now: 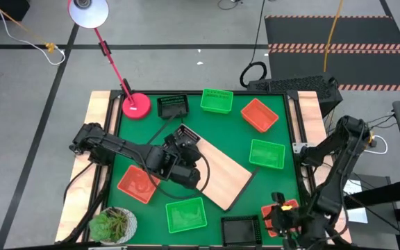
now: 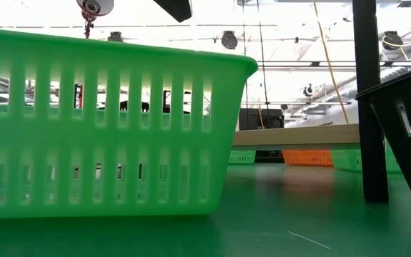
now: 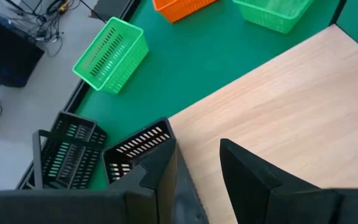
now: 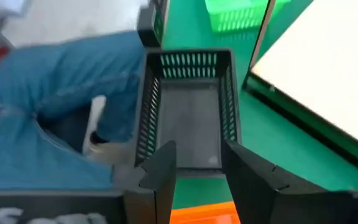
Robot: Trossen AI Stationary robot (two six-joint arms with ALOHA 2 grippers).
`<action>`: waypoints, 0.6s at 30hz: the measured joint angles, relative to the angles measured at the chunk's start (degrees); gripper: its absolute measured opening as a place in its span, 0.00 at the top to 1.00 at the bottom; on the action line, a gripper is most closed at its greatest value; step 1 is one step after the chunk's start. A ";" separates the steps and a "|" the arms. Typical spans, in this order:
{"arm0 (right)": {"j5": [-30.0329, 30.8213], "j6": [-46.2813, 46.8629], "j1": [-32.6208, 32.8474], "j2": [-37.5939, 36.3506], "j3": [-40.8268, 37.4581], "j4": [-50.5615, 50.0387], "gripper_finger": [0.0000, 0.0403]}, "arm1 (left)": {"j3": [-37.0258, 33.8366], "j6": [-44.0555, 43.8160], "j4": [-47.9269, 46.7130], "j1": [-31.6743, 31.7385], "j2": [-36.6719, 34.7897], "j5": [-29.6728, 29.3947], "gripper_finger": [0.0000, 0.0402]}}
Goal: Stack baskets on shelf by color
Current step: Stack the bottom black bin on the black bin on the shelf
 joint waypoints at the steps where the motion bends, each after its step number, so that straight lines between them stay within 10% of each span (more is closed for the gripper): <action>1: -0.90 -0.51 -0.48 1.08 0.00 -0.03 0.69 | 0.00 -0.02 0.01 0.08 0.00 0.00 0.68; 18: -5.29 -9.37 -8.62 11.75 -1.66 0.67 0.47 | 0.00 9.03 7.26 0.38 0.02 -0.02 0.68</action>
